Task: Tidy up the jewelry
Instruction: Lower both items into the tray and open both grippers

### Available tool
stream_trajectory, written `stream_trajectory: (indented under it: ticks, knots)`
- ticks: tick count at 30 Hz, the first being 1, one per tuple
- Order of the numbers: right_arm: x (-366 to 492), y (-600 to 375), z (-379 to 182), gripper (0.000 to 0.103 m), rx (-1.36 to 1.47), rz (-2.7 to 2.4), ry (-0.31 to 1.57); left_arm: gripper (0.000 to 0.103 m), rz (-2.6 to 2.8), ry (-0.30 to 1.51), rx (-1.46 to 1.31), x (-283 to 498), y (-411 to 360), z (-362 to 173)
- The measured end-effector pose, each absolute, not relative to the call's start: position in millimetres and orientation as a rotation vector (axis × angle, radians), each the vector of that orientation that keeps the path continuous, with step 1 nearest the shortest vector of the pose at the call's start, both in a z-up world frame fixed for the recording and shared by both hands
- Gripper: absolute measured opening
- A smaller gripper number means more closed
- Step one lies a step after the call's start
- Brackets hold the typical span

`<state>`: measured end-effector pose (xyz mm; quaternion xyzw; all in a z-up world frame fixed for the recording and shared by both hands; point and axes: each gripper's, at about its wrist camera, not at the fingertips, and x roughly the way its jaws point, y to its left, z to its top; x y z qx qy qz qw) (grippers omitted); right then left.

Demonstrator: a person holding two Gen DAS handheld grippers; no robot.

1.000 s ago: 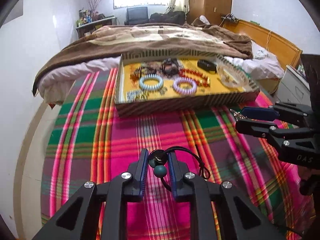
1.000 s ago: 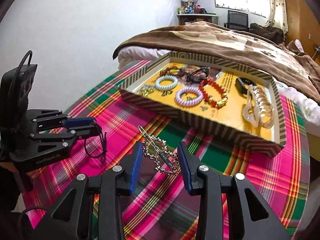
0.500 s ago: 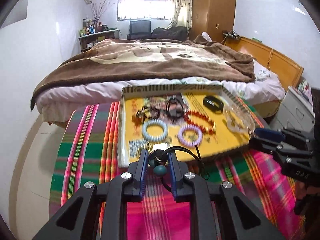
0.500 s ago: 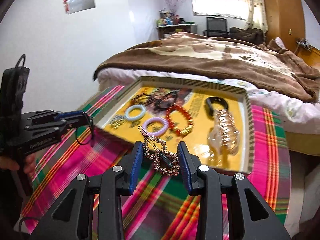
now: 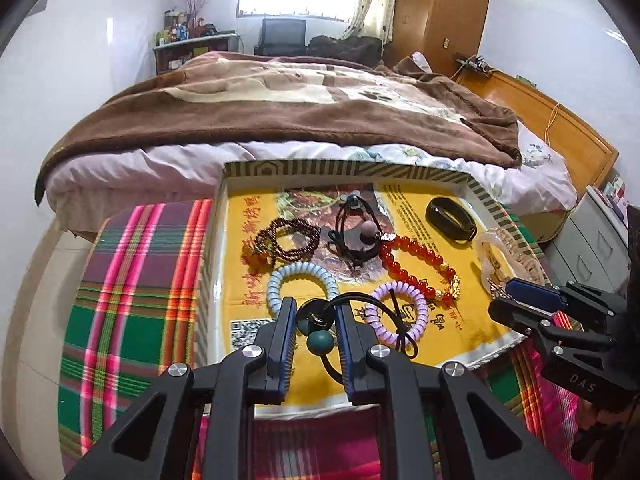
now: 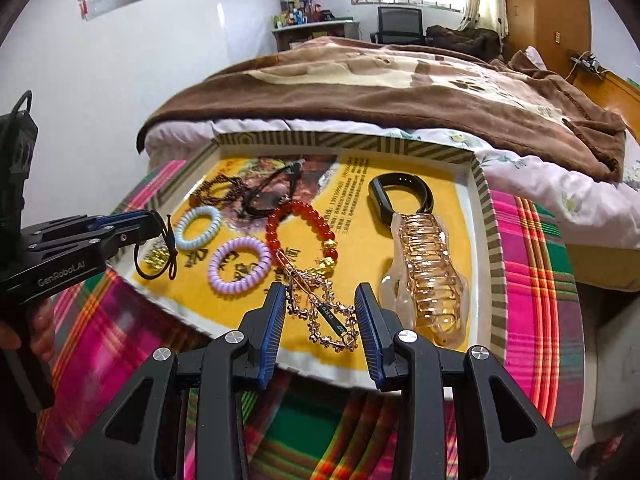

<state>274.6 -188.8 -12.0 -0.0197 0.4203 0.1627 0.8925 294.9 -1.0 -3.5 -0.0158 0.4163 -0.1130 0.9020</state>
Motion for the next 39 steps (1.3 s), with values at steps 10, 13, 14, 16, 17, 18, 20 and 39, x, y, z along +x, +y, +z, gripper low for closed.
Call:
stream_trajectory:
  ticks: [10, 13, 14, 16, 17, 18, 20, 39]
  knots:
    - [279.1, -183.5, -25.0, 0.037, -0.092, 0.324, 0.921, 0.020, -0.240, 0.920, -0.030, 300.3, -7.6, -24.1]
    - [279.9, -183.3, -26.7, 0.037, -0.092, 0.315, 0.928, 0.020, -0.242, 0.936, -0.032, 301.6, -8.6, -26.3]
    - [279.7, -183.8, -26.8, 0.037, -0.089, 0.314, 0.928, 0.024, -0.245, 0.934, -0.030, 300.9, -9.3, -25.8]
    - [279.6, -184.6, -26.3, 0.037, -0.081, 0.309, 0.925, 0.039, -0.246, 0.933, -0.026, 299.7, -10.2, -25.2]
    - [279.5, -185.2, -25.8, 0.038, -0.075, 0.307, 0.924, 0.047, -0.250, 0.931, -0.033, 299.1, -10.0, -24.4]
    - [279.3, -186.1, -25.2, 0.042, -0.064, 0.305, 0.924, 0.048, -0.248, 0.929, -0.037, 298.7, -10.1, -23.2]
    - [279.1, -187.2, -24.1, 0.053, -0.045, 0.312, 0.922, 0.049, -0.247, 0.917, -0.038, 295.9, -10.4, -19.5]
    - [217.9, -184.0, 22.0, 0.055, 0.013, 0.299, 0.771, 0.073, -0.177, 0.823, -0.013, 232.5, -12.3, 21.7]
